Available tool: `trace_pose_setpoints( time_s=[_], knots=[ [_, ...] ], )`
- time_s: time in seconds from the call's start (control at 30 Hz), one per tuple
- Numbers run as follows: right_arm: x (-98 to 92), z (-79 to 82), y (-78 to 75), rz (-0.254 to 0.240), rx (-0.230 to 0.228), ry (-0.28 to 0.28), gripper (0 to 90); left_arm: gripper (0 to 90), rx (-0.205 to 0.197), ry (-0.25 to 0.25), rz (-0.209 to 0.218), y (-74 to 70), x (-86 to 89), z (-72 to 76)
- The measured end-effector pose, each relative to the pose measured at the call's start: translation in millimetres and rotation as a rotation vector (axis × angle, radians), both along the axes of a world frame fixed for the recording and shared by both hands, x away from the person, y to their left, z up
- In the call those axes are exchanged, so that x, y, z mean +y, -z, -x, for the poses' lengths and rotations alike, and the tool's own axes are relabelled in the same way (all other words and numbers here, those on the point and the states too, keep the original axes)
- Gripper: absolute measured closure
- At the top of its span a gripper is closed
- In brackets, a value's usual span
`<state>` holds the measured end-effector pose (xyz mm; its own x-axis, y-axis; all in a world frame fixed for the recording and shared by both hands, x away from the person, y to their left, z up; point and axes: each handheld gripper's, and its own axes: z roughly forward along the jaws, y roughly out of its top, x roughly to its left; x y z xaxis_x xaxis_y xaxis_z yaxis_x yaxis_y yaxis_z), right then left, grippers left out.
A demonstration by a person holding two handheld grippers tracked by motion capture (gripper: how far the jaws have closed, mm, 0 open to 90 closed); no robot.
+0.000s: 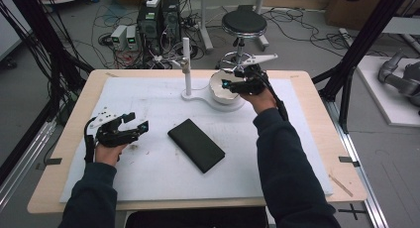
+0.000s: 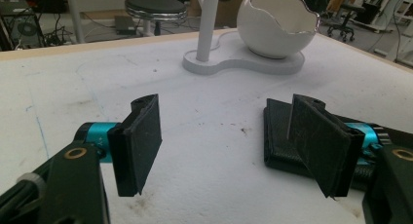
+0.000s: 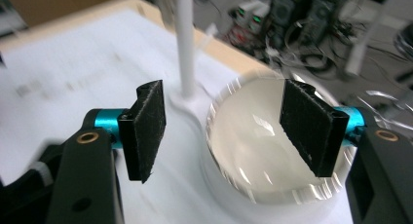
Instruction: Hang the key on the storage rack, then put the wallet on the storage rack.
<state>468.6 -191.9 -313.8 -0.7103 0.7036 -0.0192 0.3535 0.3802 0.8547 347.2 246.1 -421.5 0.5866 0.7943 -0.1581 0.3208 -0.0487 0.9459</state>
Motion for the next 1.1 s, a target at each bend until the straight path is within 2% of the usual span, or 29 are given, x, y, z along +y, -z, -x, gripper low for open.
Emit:
trace_pose_setpoints(
  time_s=[0.07,0.13,0.17,0.2,0.23,0.27,0.3,0.33,0.43,0.53,0.7,0.83,0.97,1.1],
  knots=[
    [-12.9,8.7,9.3,0.019,0.013,0.015,31.0,27.6,0.003,0.006,0.001,0.3,-1.8,-0.4],
    [-24.9,15.9,18.8,0.068,0.064,0.048,26.2,27.2,0.004,0.015,-0.001,0.3,-3.5,-0.8],
    [-31.9,21.4,24.6,0.065,0.065,0.052,25.6,27.2,0.005,0.017,0.000,0.4,-4.5,-0.9],
    [-38.0,26.4,29.3,0.078,0.093,0.063,25.5,27.1,0.007,0.017,0.000,0.6,-5.3,-1.1],
    [-51.7,39.1,39.7,0.069,0.077,0.074,25.3,26.7,0.008,0.019,0.001,0.8,-5.9,-1.2],
    [-51.7,39.1,39.7,0.069,0.077,0.074,25.1,26.7,0.010,0.023,0.001,1.0,-6.2,-1.3],
    [-64.6,52.1,49.4,0.055,0.074,0.091,21.9,26.3,0.010,0.023,0.002,1.1,-6.5,-1.2],
    [-64.6,52.1,49.4,0.055,0.074,0.091,21.9,26.3,0.012,0.020,0.005,0.9,-6.9,-0.9],
    [-81.3,68.4,62.9,0.039,0.060,0.096,20.4,25.5,0.010,0.019,0.010,0.9,-7.5,-0.8],
    [-92.8,81.2,72.7,0.053,0.040,0.112,20.0,24.8,0.012,0.016,0.006,1.7,-9.3,-1.4],
    [-100.2,91.8,82.4,0.037,0.019,0.144,20.0,22.5,0.012,0.017,-0.010,2.0,-12.2,-1.8],
    [-100.8,94.4,85.3,0.030,0.031,0.132,20.0,18.7,-0.003,0.010,-0.013,1.1,-15.8,-1.6],
    [-99.0,96.2,83.8,0.021,0.019,0.133,20.0,18.7,0.004,0.019,-0.020,2.1,-17.5,-1.9],
    [-94.9,97.7,84.7,0.015,0.032,0.122,20.0,18.7,0.010,0.026,-0.012,2.4,-17.1,-2.7]
  ],
)
